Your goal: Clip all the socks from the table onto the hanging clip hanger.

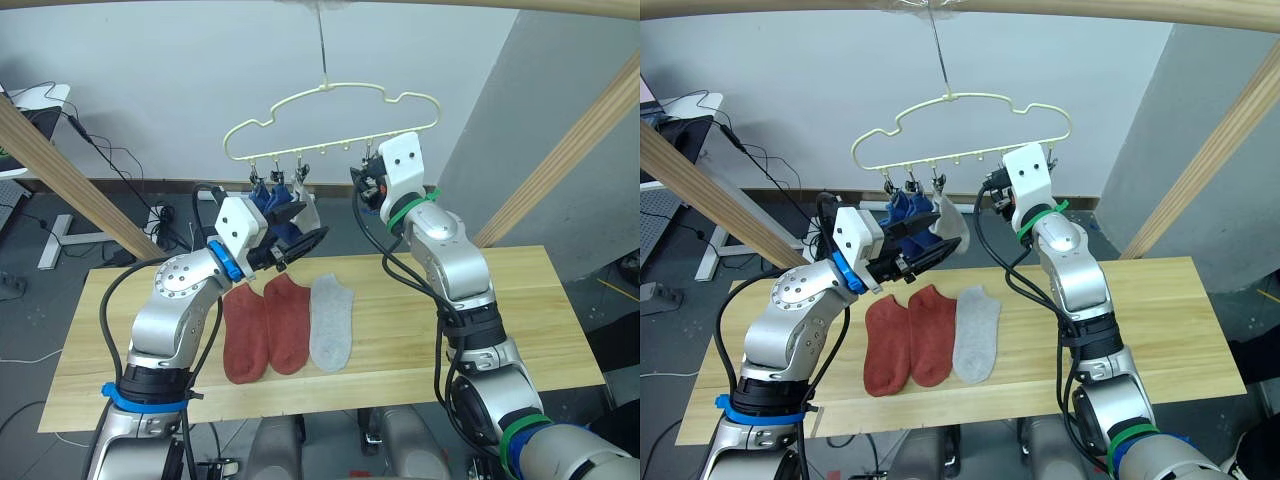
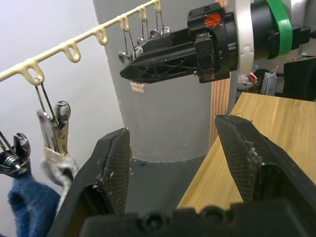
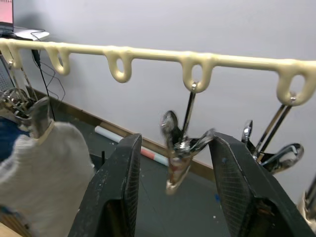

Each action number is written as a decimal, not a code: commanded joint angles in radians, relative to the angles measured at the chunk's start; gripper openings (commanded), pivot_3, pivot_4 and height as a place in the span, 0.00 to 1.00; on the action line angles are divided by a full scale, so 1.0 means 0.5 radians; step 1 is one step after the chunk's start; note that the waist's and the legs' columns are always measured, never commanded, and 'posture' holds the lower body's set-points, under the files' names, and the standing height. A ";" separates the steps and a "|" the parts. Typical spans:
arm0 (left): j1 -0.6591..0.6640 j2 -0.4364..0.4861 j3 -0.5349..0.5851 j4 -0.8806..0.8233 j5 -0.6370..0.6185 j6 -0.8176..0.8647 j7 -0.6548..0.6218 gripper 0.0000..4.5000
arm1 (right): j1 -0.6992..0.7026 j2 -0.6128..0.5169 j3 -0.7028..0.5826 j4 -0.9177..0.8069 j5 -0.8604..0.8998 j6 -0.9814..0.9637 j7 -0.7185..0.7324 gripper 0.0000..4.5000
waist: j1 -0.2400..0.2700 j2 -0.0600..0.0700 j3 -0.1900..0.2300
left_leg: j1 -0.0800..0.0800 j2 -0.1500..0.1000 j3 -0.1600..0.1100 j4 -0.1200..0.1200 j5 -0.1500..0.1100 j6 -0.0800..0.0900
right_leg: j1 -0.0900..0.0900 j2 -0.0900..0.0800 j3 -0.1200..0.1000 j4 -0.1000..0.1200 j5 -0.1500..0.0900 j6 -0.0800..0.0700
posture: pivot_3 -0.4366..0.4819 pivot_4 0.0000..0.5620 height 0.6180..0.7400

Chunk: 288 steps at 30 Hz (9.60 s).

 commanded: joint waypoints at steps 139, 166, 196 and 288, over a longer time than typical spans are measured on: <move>-0.109 -0.707 -0.260 0.344 0.474 -0.336 0.610 0.44 | 0.268 -0.206 0.049 -0.952 0.389 0.535 0.032 0.69 | -0.054 0.000 0.001 | -0.003 -0.001 0.002 -0.006 -0.003 0.005 | -0.001 0.000 0.001 -0.012 -0.008 0.014 | 0.26 0.51 1.00; -0.246 -0.400 -0.150 0.126 0.263 -0.139 0.377 0.45 | -0.032 -0.195 0.002 -0.117 0.215 -0.017 -0.120 0.49 | -0.049 0.001 0.001 | -0.004 -0.001 0.002 -0.006 -0.003 0.005 | -0.001 0.000 0.002 -0.013 -0.003 0.005 | 0.31 0.49 1.00; -0.213 -0.388 -0.140 0.100 0.269 -0.131 0.403 0.45 | -0.171 -0.079 -0.024 0.123 0.213 -0.198 -0.091 0.19 | -0.046 0.001 0.001 | -0.004 -0.001 0.002 -0.006 -0.003 0.005 | -0.001 -0.001 0.002 -0.012 -0.002 0.004 | 0.32 0.49 1.00; -0.435 -1.169 -0.386 0.966 0.838 -0.856 1.147 0.00 | -0.081 -0.088 -0.064 -0.065 0.290 0.076 -0.044 0.00 | -0.054 0.001 0.002 | -0.013 -0.002 0.002 -0.005 -0.005 0.010 | -0.005 -0.003 -0.003 -0.016 -0.003 0.005 | 0.26 0.51 1.00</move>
